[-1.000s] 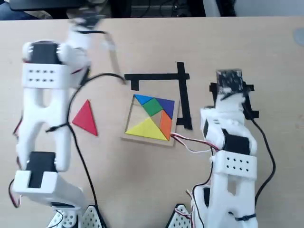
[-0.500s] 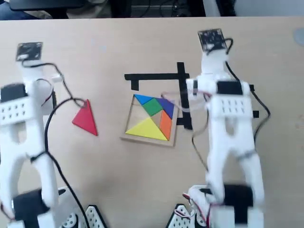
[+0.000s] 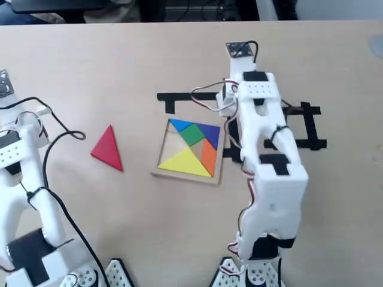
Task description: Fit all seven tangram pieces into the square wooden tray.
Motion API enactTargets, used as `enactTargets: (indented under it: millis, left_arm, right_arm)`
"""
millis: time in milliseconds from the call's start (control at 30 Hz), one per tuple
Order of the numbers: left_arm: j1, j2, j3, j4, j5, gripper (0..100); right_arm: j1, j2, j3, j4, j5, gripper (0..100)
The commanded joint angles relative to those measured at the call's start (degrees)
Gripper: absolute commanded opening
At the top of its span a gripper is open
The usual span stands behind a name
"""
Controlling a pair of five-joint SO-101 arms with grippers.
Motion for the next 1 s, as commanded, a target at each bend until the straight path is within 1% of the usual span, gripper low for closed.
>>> enactTargets:
  millis: [0,200,333,467,700,800,967]
  left_arm:
    - [-0.7,1.9,-0.1,-4.2,1.0,3]
    - [-0.2,7.4,-0.9,-11.3,0.7,3]
    - [-0.3,12.2,-3.8,-11.3,0.7,3]
    - [-0.7,15.6,-5.8,-11.3,0.7,3]
    - [1.0,16.4,-6.9,-11.5,0.4,3]
    - [2.5,16.6,-7.0,-11.3,-1.8,3]
    - [2.8,16.5,-6.8,-11.3,-2.1,3]
  right_arm:
    - [0.6,0.7,-5.1,0.5,-0.5,1.1]
    - [0.7,2.2,-5.3,0.5,-0.4,1.1]
    - [0.7,2.3,-5.0,0.6,-0.4,1.1]
    - [0.6,2.3,-5.0,3.1,-0.3,1.1]
    - [1.9,3.5,-5.2,2.9,-0.2,1.1]
    - [2.0,5.4,-6.0,3.3,-0.1,1.1]
    - [2.0,6.5,-8.0,4.5,-0.1,1.1]
